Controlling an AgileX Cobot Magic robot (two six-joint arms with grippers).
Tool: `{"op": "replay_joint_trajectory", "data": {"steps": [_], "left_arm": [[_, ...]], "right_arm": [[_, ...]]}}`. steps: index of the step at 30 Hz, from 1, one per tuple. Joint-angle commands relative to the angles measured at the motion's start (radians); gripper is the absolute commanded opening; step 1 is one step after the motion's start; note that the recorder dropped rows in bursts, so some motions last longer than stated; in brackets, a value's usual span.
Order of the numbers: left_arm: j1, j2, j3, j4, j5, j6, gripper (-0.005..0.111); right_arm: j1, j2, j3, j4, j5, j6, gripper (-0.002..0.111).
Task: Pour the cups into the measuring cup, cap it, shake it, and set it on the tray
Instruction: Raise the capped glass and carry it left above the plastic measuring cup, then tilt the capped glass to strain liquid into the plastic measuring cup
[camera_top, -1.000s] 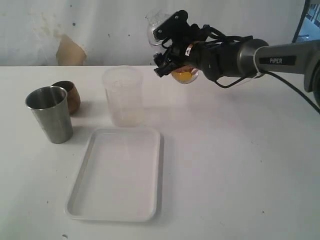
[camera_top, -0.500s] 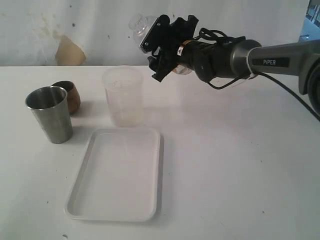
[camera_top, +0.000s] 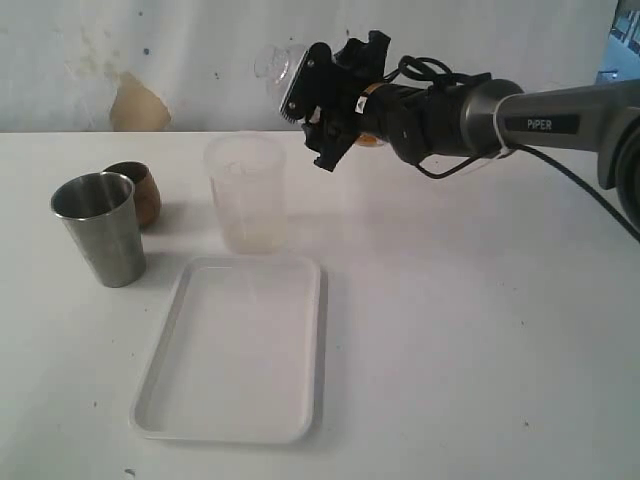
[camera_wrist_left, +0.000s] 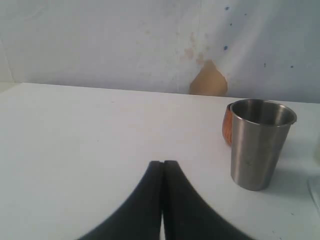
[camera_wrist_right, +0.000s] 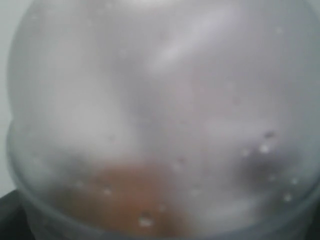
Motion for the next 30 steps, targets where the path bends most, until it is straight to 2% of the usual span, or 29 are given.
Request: {"op": "replay_joint_trajectory", "data": {"steps": [1,11,16,30], "left_arm": [[0.001,-0.004,0.005,0.0,-0.008,-0.002,0.0],[0.001,-0.004,0.005,0.0,-0.008,-0.002,0.0],[0.001,-0.004,0.005,0.0,-0.008,-0.002,0.0],[0.001,-0.004,0.005,0.0,-0.008,-0.002,0.0]], "right_arm": [[0.008,-0.017,-0.015,0.0,-0.051,-0.112,0.0],[0.04,-0.017,-0.015,0.0,-0.041,-0.267,0.0],[0.037,-0.017,-0.015,0.0,-0.054,-0.424,0.0],[0.02,-0.017,-0.015,0.005,-0.122,-0.605,0.0]]}}
